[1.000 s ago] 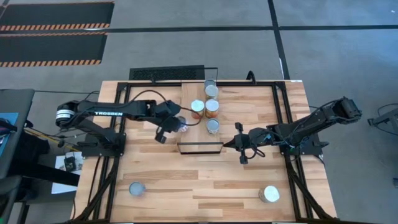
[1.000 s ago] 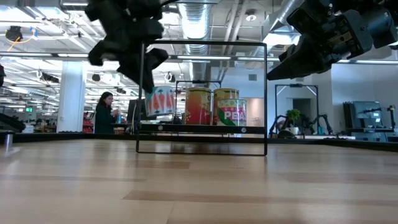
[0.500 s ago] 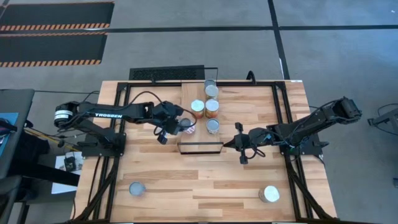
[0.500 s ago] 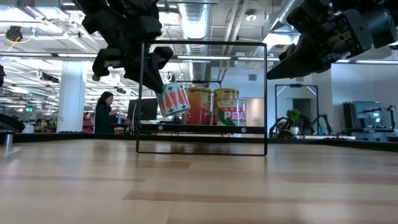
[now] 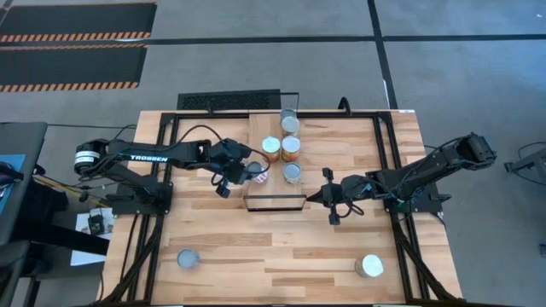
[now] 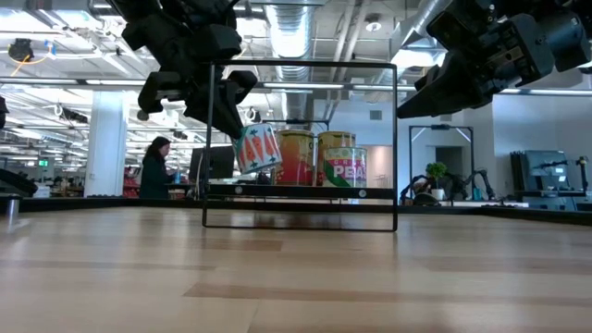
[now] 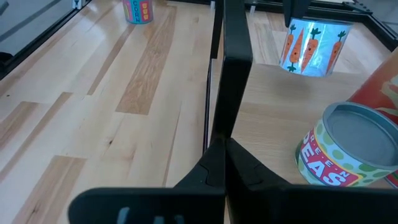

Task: Pick and place cans onto a shelf
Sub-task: Put the small white can on the shelf aligned with the other green can

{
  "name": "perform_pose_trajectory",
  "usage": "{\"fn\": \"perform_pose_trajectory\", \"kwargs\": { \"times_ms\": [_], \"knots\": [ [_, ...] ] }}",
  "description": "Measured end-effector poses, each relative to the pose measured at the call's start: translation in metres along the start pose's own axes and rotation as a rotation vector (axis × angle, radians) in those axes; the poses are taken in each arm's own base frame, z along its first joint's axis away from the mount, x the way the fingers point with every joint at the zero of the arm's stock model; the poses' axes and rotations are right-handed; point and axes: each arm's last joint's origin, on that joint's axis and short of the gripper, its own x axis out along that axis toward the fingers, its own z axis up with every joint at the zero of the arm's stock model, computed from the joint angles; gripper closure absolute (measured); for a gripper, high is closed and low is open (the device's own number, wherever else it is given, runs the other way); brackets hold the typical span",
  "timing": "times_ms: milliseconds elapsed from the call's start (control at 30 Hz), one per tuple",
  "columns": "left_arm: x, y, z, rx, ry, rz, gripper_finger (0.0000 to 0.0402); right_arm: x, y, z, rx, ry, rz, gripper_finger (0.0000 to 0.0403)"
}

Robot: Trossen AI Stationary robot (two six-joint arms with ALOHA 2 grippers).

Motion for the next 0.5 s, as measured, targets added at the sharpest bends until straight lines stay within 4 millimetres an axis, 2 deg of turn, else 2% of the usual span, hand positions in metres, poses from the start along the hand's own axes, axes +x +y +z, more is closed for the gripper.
{"fn": "perform_pose_trajectory", "kwargs": {
  "times_ms": [333, 500],
  "knots": [
    [0.0000, 0.0002, -0.0001, -0.024, 0.005, 0.006, 0.0340, 0.0000, -0.0001, 0.0000, 0.000, 0.000, 0.000, 0.0393],
    [0.0001, 0.0005, 0.0001, -0.024, 0.002, 0.009, 0.0332, 0.0000, -0.0001, 0.0000, 0.000, 0.000, 0.000, 0.0393]
  ]
}}
